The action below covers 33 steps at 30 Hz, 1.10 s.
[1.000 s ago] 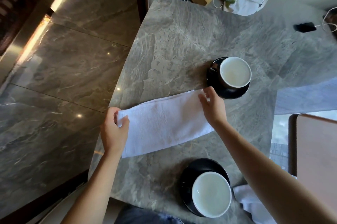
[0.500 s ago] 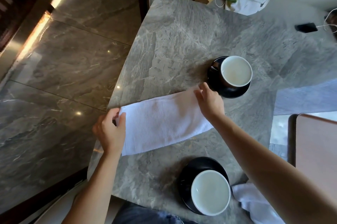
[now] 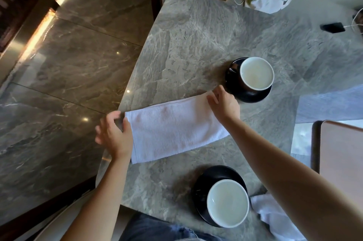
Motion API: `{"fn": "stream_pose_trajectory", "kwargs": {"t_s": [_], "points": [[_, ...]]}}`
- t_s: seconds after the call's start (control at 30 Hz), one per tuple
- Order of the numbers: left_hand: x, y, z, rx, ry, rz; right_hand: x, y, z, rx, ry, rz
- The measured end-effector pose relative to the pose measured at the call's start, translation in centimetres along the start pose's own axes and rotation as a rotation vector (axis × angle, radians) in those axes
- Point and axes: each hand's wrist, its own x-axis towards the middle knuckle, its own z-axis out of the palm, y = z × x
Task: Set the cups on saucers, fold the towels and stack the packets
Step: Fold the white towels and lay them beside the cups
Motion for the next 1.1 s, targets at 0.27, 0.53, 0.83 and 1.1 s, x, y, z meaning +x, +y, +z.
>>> {"fn": "stream_pose_trajectory", "kwargs": {"t_s": [0.27, 0.53, 0.83, 1.1], "points": [[-5.9, 2.4, 3.2, 0.21, -0.36, 0.624, -7.2, -6.3, 5.5, -0.101, -0.078, -0.672], [-6.4, -0.8, 6.0, 0.578, -0.317, 0.714, -8.0, -5.1, 8.7, -0.15, -0.158, -0.688], [-6.5, -1.5, 6.2, 0.58, -0.255, 0.75, -7.8, -4.3, 8.0, -0.056, -0.193, -0.773], [-9.4, -2.3, 3.7, 0.61, -0.36, 0.696, -8.6, 2.6, 5.1, -0.271, -0.187, -0.877]]}}
